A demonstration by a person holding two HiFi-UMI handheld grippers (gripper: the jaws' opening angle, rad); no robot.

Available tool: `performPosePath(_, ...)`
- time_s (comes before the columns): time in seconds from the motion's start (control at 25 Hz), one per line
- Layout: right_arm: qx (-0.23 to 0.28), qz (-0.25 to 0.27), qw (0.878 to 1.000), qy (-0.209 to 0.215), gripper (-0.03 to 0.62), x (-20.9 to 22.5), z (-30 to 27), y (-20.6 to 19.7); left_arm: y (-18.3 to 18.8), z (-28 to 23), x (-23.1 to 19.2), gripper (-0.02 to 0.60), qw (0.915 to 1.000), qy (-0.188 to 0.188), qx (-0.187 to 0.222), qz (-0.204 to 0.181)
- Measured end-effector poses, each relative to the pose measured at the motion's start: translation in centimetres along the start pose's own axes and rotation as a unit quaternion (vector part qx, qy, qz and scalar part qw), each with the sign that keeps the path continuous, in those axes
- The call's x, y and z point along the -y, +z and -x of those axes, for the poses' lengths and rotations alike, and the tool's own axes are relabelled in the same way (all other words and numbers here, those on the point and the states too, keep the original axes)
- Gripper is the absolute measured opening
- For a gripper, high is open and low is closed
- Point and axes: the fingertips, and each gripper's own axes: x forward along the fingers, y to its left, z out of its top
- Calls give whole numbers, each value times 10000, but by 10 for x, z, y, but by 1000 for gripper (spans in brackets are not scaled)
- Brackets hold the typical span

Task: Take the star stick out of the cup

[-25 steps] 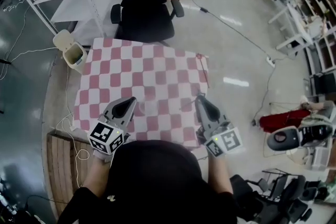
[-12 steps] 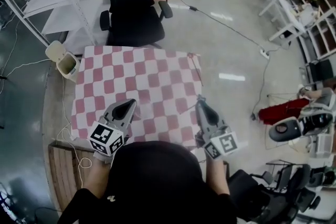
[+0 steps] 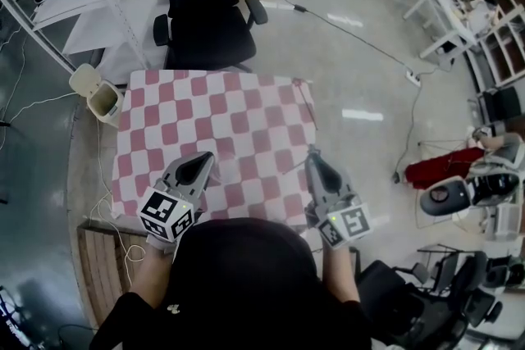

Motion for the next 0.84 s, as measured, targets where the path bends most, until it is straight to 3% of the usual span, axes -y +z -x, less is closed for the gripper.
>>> performPosePath(0.84,2,-57,10000,34,29,-6,-10,-2,2,1,-2,41,10000,-42,19,9)
